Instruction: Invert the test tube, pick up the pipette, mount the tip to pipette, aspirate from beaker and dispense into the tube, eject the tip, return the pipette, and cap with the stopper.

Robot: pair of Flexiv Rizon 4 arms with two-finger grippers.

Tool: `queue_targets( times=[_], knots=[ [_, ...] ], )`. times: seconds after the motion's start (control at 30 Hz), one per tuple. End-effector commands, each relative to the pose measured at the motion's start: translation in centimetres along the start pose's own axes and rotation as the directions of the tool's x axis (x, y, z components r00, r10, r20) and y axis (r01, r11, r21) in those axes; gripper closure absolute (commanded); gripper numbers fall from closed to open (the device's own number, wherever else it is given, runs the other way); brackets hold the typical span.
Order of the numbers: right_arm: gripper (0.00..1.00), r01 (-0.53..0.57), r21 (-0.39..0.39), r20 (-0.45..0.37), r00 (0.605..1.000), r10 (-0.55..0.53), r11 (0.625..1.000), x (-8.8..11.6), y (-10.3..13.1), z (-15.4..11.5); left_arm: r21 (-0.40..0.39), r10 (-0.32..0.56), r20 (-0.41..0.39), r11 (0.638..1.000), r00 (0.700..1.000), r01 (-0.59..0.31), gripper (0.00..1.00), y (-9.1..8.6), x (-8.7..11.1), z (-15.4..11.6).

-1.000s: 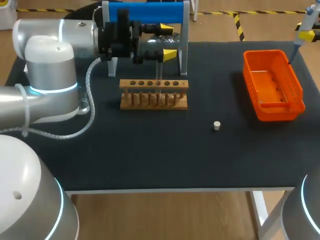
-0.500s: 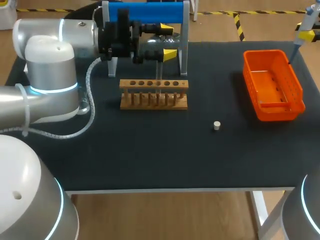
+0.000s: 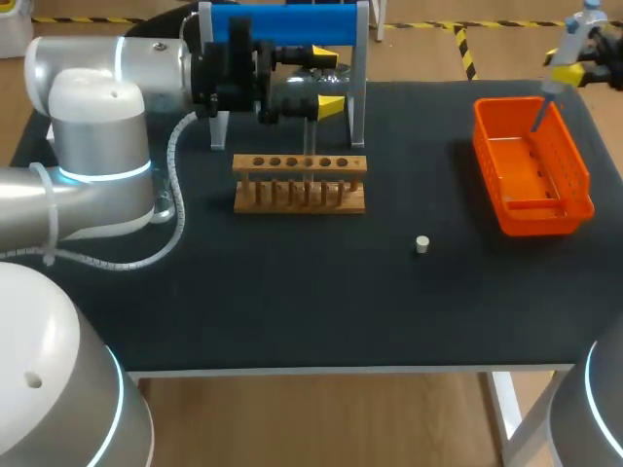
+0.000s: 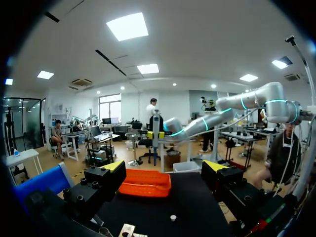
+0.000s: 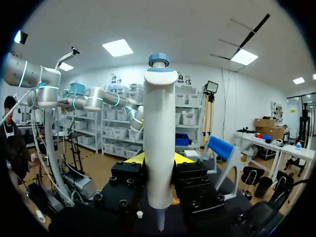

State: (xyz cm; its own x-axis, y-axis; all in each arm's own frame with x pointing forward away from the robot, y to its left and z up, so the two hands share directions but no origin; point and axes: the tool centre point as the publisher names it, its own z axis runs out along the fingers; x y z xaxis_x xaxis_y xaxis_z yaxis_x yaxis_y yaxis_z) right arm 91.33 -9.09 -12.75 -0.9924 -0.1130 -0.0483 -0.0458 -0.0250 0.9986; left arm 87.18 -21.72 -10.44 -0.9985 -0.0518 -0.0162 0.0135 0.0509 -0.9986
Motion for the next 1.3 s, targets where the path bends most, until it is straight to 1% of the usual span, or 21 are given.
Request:
queue_targets(
  times=[0.03, 0.2, 0.47, 0.53, 0.73, 1.03, 1.1, 1.3],
  knots=[
    [1.0, 0.014, 0.004, 0.046, 0.999, -0.014, 1.0, 0.8, -0.5, 5.8, -0.002, -0.001, -0.004, 1.0, 1.0, 0.001, 0.0, 0.0, -0.1, 0.0],
    [1.0, 0.027, 0.012, 0.019, 0.999, -0.027, 1.0, 0.9, -1.1, 9.4, -0.002, -0.001, -0.004, 1.0, 1.0, 0.001, 0.0, 0.0, -0.1, 0.0],
    [1.0, 0.022, 0.011, -0.015, 1.0, -0.022, 1.0, 1.1, -1.4, 13.7, -0.002, -0.001, -0.004, 1.0, 1.0, 0.001, 0.0, 0.0, -0.1, 0.0],
    [1.0, 0.016, 0.001, -0.034, 0.999, -0.016, 1.0, 1.2, -1.4, 14.6, -0.002, -0.001, -0.004, 1.0, 1.0, 0.001, 0.0, 0.0, -0.1, 0.0],
    [1.0, 0.008, 0.005, -0.039, 0.999, -0.007, 1.0, 1.3, -1.8, 17.3, -0.002, -0.001, -0.004, 1.0, 1.0, 0.001, 0.0, 0.0, -0.1, 0.0],
    [1.0, 0.003, 0.026, -0.058, 0.998, -0.002, 1.0, 0.8, -2.2, 21.5, -0.002, -0.001, -0.004, 1.0, 1.0, 0.001, 0.0, 0.0, -0.1, 0.0],
    [1.0, -0.004, 0.015, -0.059, 0.998, 0.005, 1.0, 0.6, -2.2, 22.3, -0.002, -0.001, -0.004, 1.0, 1.0, 0.001, 0.0, 0.0, -0.1, 0.0],
    [1.0, 0.013, 0.013, -0.063, 0.998, -0.012, 1.0, 0.5, -2.2, 24.5, -0.002, -0.001, -0.004, 1.0, 1.0, 0.001, 0.0, 0.0, -0.1, 0.0]
  ],
)
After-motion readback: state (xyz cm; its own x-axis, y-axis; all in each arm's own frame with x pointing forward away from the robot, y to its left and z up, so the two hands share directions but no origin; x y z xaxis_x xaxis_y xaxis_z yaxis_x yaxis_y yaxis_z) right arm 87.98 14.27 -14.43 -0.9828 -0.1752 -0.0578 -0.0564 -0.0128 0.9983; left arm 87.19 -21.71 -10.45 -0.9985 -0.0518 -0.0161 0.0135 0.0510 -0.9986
